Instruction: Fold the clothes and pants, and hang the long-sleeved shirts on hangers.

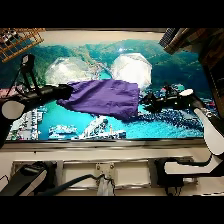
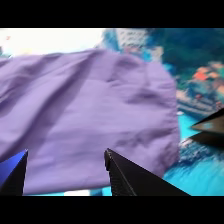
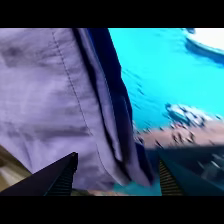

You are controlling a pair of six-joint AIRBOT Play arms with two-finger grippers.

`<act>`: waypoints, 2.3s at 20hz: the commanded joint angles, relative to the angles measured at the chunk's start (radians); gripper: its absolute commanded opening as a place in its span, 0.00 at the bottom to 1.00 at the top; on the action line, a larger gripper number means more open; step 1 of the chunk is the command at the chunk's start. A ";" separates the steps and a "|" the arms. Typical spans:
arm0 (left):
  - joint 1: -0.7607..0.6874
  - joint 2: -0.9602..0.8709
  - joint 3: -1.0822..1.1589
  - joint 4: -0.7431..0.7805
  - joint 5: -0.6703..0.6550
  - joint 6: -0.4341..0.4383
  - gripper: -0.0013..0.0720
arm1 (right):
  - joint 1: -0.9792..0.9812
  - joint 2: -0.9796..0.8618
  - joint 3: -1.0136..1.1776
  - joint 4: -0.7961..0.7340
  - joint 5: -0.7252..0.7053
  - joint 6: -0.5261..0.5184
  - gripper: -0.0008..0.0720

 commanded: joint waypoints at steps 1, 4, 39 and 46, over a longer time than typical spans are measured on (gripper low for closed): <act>0.000 -0.017 0.016 -0.050 0.025 0.029 0.73 | 0.044 -0.040 -0.031 0.103 -0.064 -0.040 0.81; 0.000 -0.024 0.016 -0.051 0.045 0.036 0.73 | 0.121 -0.079 -0.030 0.135 -0.129 -0.040 0.81; -0.563 -0.987 0.380 -0.906 0.273 0.090 0.03 | -0.093 0.252 0.336 -0.171 0.277 0.097 0.04; -0.606 -0.994 0.380 -1.029 0.395 0.058 0.03 | 0.041 0.238 0.336 -0.300 0.235 0.064 0.04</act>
